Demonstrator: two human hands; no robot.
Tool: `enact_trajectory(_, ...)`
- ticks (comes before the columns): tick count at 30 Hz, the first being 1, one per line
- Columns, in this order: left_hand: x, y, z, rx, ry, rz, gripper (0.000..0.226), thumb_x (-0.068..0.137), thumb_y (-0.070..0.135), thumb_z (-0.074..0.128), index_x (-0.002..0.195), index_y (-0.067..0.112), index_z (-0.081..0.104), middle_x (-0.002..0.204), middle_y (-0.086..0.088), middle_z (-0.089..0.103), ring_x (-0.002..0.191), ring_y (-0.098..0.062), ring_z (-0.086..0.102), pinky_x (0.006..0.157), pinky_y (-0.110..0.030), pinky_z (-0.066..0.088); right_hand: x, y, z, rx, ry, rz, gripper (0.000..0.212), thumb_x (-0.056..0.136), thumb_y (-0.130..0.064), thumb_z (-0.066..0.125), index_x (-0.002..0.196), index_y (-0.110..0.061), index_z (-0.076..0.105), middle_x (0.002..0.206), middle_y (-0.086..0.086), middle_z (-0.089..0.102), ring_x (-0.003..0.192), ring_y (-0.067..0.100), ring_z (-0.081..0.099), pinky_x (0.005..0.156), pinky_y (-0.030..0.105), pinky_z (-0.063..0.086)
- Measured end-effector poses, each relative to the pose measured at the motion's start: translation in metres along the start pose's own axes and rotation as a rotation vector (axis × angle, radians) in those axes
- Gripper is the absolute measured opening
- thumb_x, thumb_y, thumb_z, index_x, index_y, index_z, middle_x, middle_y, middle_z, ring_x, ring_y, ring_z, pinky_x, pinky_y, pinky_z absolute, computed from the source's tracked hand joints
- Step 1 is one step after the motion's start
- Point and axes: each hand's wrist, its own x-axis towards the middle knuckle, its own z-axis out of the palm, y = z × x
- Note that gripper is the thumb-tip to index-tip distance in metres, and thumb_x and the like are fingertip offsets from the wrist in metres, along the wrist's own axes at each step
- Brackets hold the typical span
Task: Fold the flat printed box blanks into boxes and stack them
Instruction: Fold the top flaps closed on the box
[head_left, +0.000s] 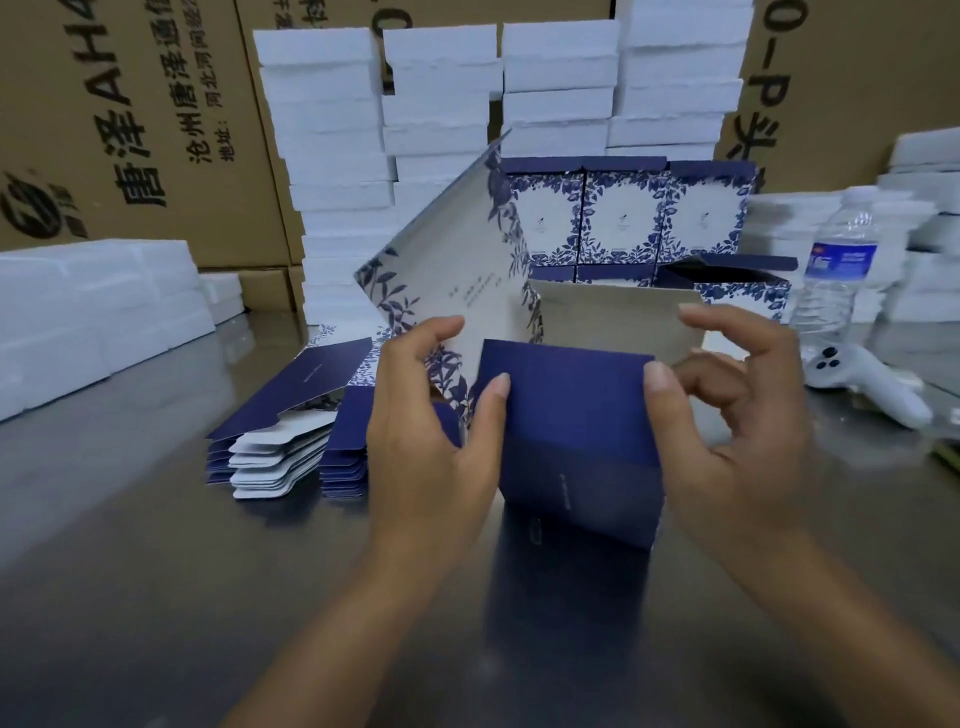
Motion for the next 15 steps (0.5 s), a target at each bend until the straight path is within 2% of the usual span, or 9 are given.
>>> enact_trajectory(1,0.0,0.0,0.0,0.009,-0.006,0.014,0.041,0.083,0.02,0.065,0.117,0.027,0.043,0.112,0.026,0.047,0.102,0.003,0.05,0.087,-0.009,0.039,0.002,0.0,-0.001,-0.035,-0.005,-0.007,0.023,0.089,-0.023,0.051,0.106,-0.038,0.049,0.071,-0.007,0.055,0.069,0.003,0.055,0.073,0.008,0.039)
enact_trajectory(3,-0.001,-0.001,0.001,0.042,-0.045,0.066,0.044,0.08,0.017,0.068,0.116,0.026,0.044,0.112,0.021,0.045,0.101,0.006,0.048,0.087,-0.008,0.039,0.003,0.002,-0.004,-0.173,-0.049,-0.055,0.015,0.089,-0.019,0.051,0.097,-0.018,0.064,0.08,-0.005,0.054,0.079,-0.001,0.051,0.078,0.007,0.036)
enact_trajectory(5,-0.004,-0.002,0.003,0.077,-0.117,0.086,0.039,0.08,0.019,0.068,0.111,0.03,0.048,0.111,0.009,0.043,0.1,0.011,0.045,0.086,-0.004,0.036,0.001,0.006,-0.007,-0.234,-0.128,-0.032,0.024,0.088,-0.024,0.051,0.092,-0.009,0.07,0.096,0.003,0.051,0.09,-0.002,0.047,0.085,0.007,0.034)
enact_trajectory(8,-0.01,-0.008,0.006,0.127,-0.294,0.004,0.024,0.087,0.03,0.061,0.108,0.039,0.056,0.123,0.004,0.037,0.106,0.022,0.036,0.083,0.006,0.025,-0.003,0.009,-0.01,-0.253,-0.276,0.05,0.04,0.083,-0.043,0.053,0.106,-0.014,0.069,0.114,-0.001,0.043,0.109,0.002,0.045,0.097,0.011,0.032)
enact_trajectory(10,-0.016,-0.013,0.008,0.143,-0.386,-0.043,0.029,0.091,0.031,0.059,0.118,0.039,0.056,0.129,0.005,0.035,0.108,0.026,0.03,0.083,0.008,0.022,-0.005,0.014,-0.012,-0.311,-0.313,0.065,0.042,0.079,-0.047,0.06,0.108,-0.018,0.068,0.119,-0.004,0.042,0.115,0.008,0.045,0.098,0.022,0.034)
enact_trajectory(12,-0.018,-0.014,0.009,0.141,-0.406,-0.051,0.029,0.093,0.032,0.056,0.121,0.041,0.055,0.126,0.006,0.035,0.107,0.026,0.03,0.083,0.008,0.022,-0.006,0.016,-0.012,-0.344,-0.288,0.076,0.032,0.079,-0.039,0.063,0.101,-0.018,0.071,0.122,-0.002,0.045,0.118,0.012,0.045,0.097,0.024,0.032)
enact_trajectory(15,-0.015,-0.009,0.008,0.092,-0.335,-0.065,0.017,0.09,0.035,0.051,0.101,0.047,0.056,0.11,0.01,0.041,0.103,0.022,0.036,0.082,0.005,0.025,-0.009,0.016,-0.01,-0.333,-0.26,0.065,0.024,0.083,-0.037,0.062,0.091,-0.018,0.073,0.123,-0.002,0.049,0.117,0.022,0.05,0.095,0.028,0.034)
